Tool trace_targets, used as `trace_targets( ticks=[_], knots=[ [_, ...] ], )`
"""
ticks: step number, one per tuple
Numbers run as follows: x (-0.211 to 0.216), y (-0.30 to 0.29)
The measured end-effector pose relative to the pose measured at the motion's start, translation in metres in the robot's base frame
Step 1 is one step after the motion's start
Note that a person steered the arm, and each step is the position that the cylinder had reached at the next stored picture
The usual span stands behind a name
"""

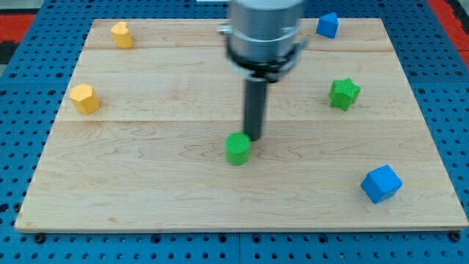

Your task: Move the red star to the bottom left corner

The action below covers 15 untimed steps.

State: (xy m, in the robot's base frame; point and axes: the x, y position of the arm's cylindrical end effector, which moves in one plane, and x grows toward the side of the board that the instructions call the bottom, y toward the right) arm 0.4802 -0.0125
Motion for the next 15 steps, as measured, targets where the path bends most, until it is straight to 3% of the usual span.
trace_targets(
  ticks=[1,2,3,5,8,10,12,13,14,15],
  knots=[
    [0.037,-0.025],
    [0.008,-0.004],
    [-0.073,0.078],
    [-0.177,0.127],
    [-0.086,-0.066],
    [-0.087,-0.073],
    [-0.158,-0.024],
    [-0.167,-0.062],
    [-0.15,-0.111],
    [-0.107,-0.147]
  ],
)
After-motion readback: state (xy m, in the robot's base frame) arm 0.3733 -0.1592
